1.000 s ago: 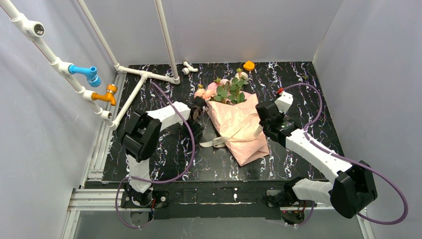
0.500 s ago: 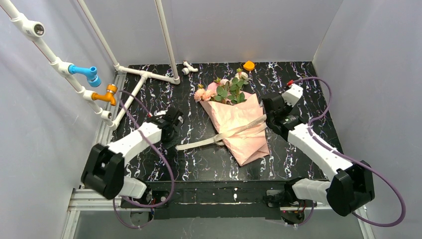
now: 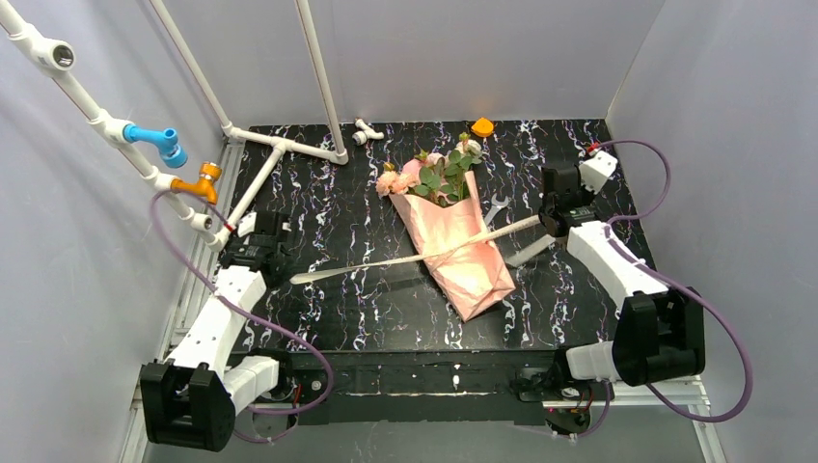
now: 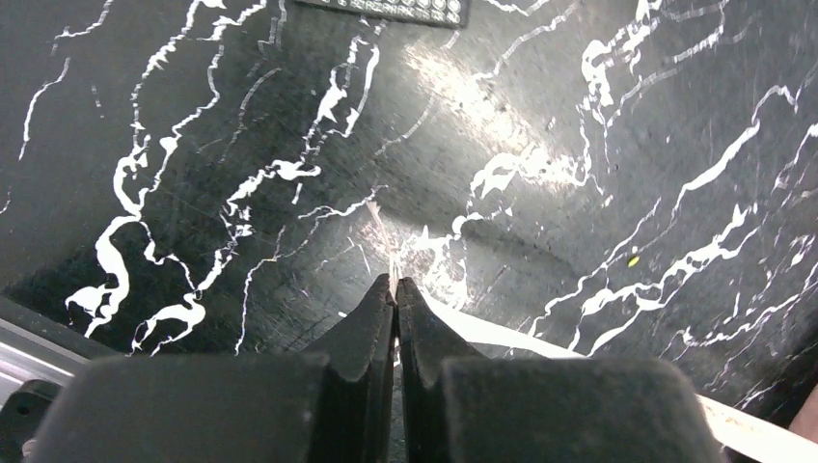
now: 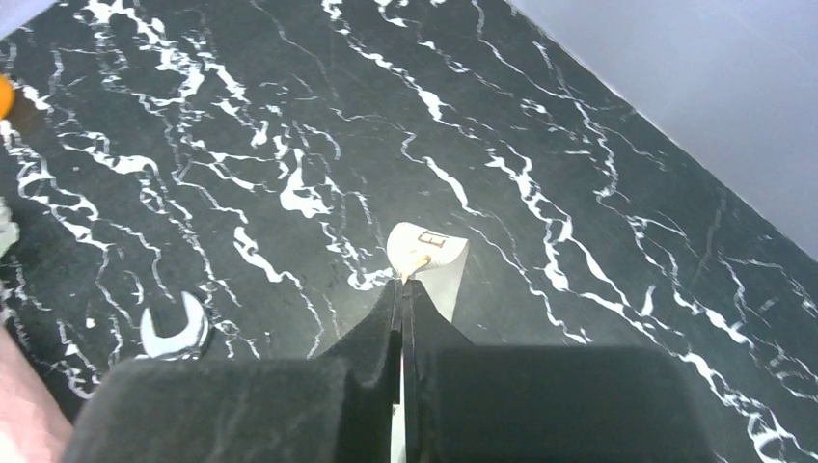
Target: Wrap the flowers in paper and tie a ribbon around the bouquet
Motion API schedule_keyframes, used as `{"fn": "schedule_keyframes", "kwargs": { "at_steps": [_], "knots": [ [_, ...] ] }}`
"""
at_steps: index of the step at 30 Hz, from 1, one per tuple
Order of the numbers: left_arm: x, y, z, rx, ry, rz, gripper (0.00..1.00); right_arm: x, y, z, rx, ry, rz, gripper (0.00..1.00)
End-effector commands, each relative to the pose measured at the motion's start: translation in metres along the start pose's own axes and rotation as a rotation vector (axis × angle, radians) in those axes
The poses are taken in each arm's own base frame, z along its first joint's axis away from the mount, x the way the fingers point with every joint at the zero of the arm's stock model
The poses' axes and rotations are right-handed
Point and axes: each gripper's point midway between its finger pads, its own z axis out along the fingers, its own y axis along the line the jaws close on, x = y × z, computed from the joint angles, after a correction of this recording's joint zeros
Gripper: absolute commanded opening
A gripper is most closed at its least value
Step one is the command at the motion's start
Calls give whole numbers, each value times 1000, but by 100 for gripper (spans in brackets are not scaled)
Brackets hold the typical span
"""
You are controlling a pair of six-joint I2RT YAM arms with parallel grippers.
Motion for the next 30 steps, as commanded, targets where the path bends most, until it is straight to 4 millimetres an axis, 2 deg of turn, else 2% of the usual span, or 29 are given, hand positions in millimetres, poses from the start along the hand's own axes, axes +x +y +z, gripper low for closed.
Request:
{"fn": "schedule_keyframes", "kwargs": {
  "at_steps": [1, 5, 8, 12, 14, 18, 21, 23, 25, 27, 30],
  "knots": [
    [-1, 21, 3, -45, 15, -40, 0, -37, 37, 2, -130, -82, 4, 1],
    [-5, 19, 3, -51, 24, -41, 0, -14, 63, 9, -252, -36, -22, 1],
    [-5, 17, 0, -25, 21, -46, 0, 1, 63, 21, -224, -14, -50, 1],
    [10, 5, 2, 56, 79, -47, 0, 9, 66, 27, -206, 15, -76, 1],
    [19, 0, 4, 93, 103, -40, 40, 12, 66, 27, -214, 23, -73, 1],
    [22, -2, -9, 115, 72, 14, 95, 17, 66, 24, -231, 35, -62, 1],
    [21, -2, -24, 111, 53, 30, 98, 23, 69, 22, -253, 53, -50, 1],
    [23, -11, -34, 148, 59, 14, 98, 27, 70, 23, -257, 67, -48, 1],
    [28, -28, -40, 187, 78, 1, 98, 30, 70, 24, -253, 78, -46, 1],
    [39, -54, -46, 231, 113, -20, 98, 31, 70, 25, -244, 89, -39, 1],
    [59, -95, -44, 290, 203, -76, 98, 28, 68, 25, -221, 89, -18, 1]
  ]
}}
